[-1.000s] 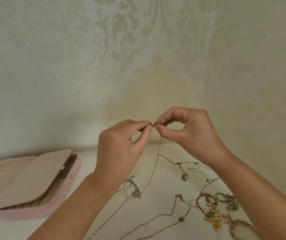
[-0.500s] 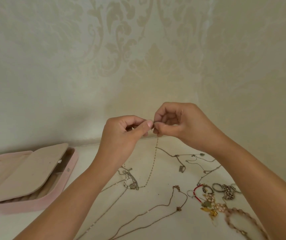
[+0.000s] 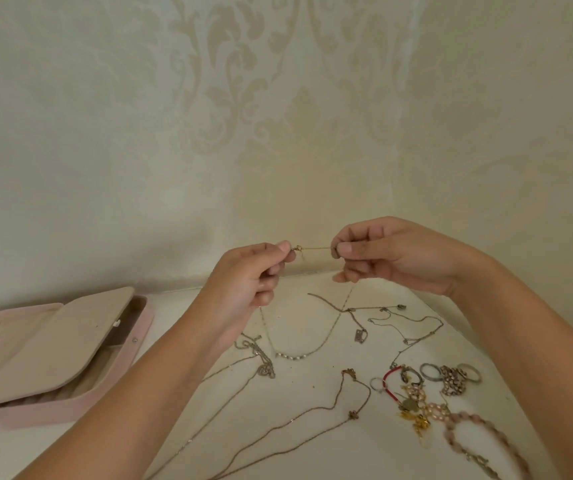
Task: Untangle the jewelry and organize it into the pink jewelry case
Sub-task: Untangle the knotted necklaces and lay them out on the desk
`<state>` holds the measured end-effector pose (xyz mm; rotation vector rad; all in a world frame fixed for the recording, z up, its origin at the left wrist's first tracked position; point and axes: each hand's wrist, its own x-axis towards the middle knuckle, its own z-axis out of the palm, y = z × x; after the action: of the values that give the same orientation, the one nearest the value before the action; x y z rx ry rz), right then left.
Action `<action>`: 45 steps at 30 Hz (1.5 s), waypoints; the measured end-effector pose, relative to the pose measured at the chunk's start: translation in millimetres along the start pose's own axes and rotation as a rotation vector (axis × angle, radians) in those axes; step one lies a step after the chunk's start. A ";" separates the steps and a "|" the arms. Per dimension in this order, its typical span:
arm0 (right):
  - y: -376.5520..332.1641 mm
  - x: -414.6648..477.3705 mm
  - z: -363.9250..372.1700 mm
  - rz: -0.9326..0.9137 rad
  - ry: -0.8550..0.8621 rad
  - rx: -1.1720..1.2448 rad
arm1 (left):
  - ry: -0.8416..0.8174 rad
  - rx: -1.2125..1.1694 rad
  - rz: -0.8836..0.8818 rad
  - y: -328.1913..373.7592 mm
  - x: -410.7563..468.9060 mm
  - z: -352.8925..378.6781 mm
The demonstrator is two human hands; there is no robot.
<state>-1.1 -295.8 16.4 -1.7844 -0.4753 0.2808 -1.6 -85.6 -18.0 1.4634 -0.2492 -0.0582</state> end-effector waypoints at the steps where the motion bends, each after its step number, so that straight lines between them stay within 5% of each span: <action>1: 0.0 0.0 0.1 0.020 0.001 0.041 | -0.026 -0.090 -0.038 1.2 0.8 -1.4; 6: -0.2 -6.2 -13.2 0.125 0.026 0.054 | -0.048 -0.556 -0.174 11.0 12.2 -20.3; 13: 20.5 3.9 -6.4 0.439 -0.066 -0.084 | 0.108 -0.615 -0.506 -22.9 31.5 -31.0; 16: 34.6 11.4 11.9 0.511 -0.078 -0.157 | 0.162 -0.340 -0.463 -33.0 34.2 -33.7; 20: 51.6 21.9 24.5 0.397 0.148 -0.223 | 0.204 0.052 -0.371 -45.3 36.8 -30.9; 23: 59.4 22.6 9.2 0.276 0.353 -0.610 | 0.240 0.339 -0.223 -49.3 38.0 -27.0; 25: 67.6 18.8 -3.3 0.298 0.373 -0.803 | 0.250 0.739 -0.061 -52.7 38.1 -26.7; 28: 81.2 12.7 -14.3 0.337 0.308 -0.769 | 0.250 1.127 0.126 -52.6 33.1 -22.7; 32: 87.7 11.4 -20.1 0.307 0.255 -0.777 | -0.028 1.103 0.329 -49.9 25.4 5.1; 37: 90.4 9.4 -25.9 0.313 0.221 -0.859 | -0.462 1.236 0.222 -66.3 22.0 43.2; 45: 92.7 12.0 -31.3 0.218 0.362 -0.227 | -0.712 1.345 0.139 -58.1 6.5 41.6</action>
<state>38.8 -336.8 -63.9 -2.0580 -0.0548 0.0504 2.8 -133.8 -70.9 2.7159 -1.1208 -0.3519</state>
